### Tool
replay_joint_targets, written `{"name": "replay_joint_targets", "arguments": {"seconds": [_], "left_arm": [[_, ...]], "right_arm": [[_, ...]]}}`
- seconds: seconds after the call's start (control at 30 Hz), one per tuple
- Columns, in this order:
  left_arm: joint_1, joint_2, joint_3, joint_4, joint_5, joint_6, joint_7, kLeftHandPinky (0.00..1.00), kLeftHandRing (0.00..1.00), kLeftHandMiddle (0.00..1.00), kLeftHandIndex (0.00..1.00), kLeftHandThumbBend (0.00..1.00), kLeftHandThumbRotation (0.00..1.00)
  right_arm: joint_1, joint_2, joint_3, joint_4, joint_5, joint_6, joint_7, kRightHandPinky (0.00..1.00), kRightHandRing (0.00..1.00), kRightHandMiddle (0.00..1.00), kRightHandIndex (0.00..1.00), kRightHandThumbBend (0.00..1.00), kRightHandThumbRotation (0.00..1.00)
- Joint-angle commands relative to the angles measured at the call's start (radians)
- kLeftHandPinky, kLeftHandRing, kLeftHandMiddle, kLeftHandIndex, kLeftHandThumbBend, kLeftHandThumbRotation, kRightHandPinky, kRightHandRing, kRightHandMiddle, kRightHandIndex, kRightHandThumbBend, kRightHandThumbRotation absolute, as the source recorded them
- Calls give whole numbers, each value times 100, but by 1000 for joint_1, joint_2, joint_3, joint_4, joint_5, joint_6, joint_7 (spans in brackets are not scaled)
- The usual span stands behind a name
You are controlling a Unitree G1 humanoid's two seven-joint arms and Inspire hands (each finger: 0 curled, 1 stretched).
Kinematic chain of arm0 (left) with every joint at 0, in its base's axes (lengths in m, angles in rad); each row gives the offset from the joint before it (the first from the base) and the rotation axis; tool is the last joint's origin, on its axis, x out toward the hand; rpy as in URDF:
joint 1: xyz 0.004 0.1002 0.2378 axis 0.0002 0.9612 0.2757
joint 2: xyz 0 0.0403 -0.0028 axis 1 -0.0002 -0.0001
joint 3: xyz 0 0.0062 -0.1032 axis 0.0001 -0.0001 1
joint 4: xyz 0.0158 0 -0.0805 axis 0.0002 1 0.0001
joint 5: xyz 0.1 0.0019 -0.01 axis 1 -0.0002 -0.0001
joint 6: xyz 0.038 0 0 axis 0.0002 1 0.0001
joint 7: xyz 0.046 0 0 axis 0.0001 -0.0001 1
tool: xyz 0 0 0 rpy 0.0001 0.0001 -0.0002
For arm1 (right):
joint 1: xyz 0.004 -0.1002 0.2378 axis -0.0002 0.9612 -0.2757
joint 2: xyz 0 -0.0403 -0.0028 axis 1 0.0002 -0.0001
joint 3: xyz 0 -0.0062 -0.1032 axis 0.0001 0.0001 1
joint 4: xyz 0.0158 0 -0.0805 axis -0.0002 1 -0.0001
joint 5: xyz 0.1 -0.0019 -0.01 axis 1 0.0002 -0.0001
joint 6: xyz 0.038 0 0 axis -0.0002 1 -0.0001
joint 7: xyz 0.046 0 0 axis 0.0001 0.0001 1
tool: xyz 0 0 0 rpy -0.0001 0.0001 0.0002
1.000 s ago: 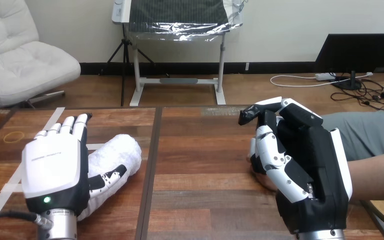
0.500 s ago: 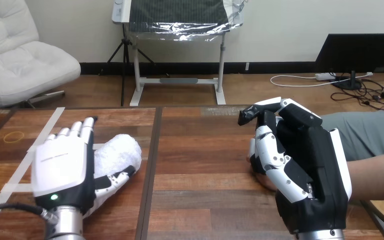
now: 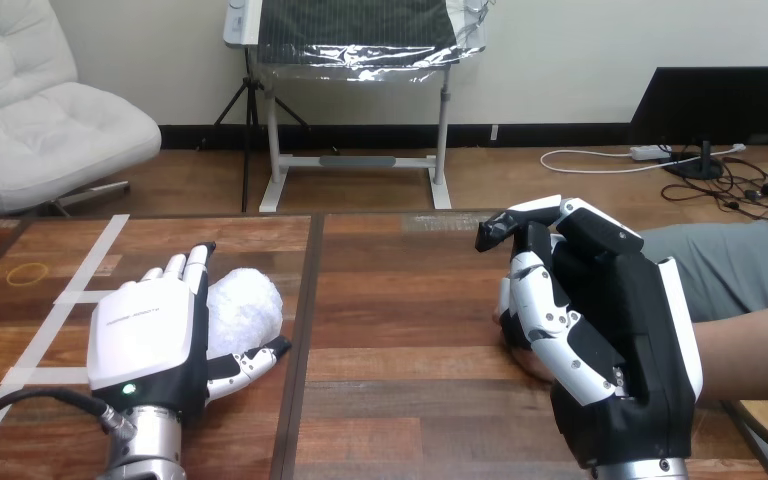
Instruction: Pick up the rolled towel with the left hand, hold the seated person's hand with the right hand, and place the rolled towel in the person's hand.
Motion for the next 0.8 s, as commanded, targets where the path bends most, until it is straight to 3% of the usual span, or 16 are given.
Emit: {"name": "replay_joint_targets", "arguments": {"seconds": [0.0, 0.5, 0.77], "left_arm": [[-94, 32, -12, 16, -14, 16, -32, 87, 89, 92, 95, 85, 69], [-139, 59, -51, 48, -15, 67, -123, 88, 89, 92, 95, 89, 73], [-154, 68, -70, 58, -16, 88, -146, 88, 89, 92, 94, 90, 74]], "right_arm": [[-38, 59, -7, -14, 1, -7, 2, 0, 0, 0, 0, 0, 0], [-34, 58, -7, -19, -1, -6, 2, 0, 0, 0, 0, 0, 0], [-32, 59, -7, -25, -3, -5, -1, 0, 0, 0, 0, 0, 0]]}}
